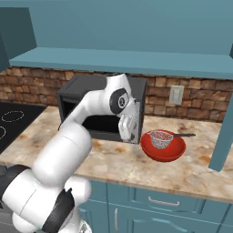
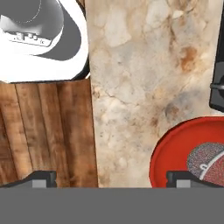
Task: Open the cabinet and setup a tea strainer by placing it in the bowl upright.
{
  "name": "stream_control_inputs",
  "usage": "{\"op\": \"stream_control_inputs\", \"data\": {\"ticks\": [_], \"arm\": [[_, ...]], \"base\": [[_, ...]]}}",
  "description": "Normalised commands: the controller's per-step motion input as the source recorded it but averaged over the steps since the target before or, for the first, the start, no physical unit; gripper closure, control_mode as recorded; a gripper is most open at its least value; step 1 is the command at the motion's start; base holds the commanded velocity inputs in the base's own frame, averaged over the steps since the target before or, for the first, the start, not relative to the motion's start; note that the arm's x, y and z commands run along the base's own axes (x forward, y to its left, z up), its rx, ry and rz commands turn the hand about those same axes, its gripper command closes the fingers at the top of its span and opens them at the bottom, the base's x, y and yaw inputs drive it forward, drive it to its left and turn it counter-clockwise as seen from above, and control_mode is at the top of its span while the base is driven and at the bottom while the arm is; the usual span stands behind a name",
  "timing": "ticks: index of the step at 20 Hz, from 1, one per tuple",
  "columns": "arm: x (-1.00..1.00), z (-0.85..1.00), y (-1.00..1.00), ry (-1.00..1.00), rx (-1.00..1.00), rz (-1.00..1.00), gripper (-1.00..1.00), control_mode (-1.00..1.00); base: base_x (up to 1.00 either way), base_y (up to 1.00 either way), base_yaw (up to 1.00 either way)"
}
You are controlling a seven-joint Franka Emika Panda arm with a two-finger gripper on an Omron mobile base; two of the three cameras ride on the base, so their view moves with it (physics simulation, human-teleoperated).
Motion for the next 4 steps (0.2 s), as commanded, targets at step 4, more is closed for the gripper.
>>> {"op": "stream_control_inputs", "data": {"ticks": [4], "arm": [[-0.58, 0.56, 0.41, 0.23, -0.03, 0.25, -1.00, -1.00]], "base": [[0.00, 0.00, 0.00]]}}
